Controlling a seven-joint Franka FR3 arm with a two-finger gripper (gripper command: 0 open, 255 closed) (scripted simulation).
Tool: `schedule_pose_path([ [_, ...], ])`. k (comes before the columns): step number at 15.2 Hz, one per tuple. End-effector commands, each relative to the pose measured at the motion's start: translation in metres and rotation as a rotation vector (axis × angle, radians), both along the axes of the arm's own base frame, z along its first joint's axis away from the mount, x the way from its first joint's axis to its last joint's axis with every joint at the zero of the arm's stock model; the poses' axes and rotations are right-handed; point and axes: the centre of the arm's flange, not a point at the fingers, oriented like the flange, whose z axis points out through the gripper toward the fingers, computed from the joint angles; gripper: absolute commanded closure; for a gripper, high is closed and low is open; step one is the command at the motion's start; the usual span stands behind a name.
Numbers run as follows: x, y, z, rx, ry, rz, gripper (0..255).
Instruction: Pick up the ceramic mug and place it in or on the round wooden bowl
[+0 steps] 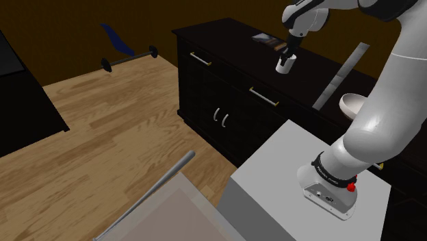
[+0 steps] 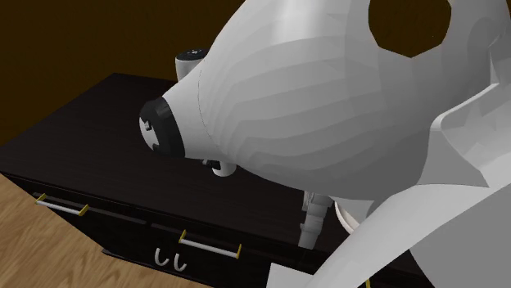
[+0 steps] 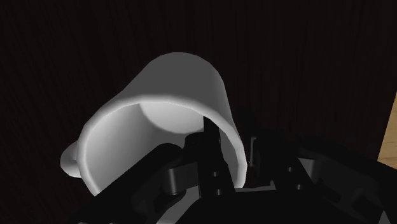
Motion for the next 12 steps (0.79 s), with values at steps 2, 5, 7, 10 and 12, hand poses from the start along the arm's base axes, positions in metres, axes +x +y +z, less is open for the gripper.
schedule_pose_path([
  [2, 0.000, 0.000, 0.000, 0.000, 0.000, 0.000, 255],
  [5, 0.000, 0.000, 0.000, 0.000, 0.000, 0.000, 255],
  [7, 0.000, 0.000, 0.000, 0.000, 0.000, 0.000, 255],
  [10, 0.000, 0.000, 0.016, 0.000, 0.000, 0.000, 255],
  [12, 0.000, 0.000, 0.026, 0.000, 0.000, 0.000, 255],
])
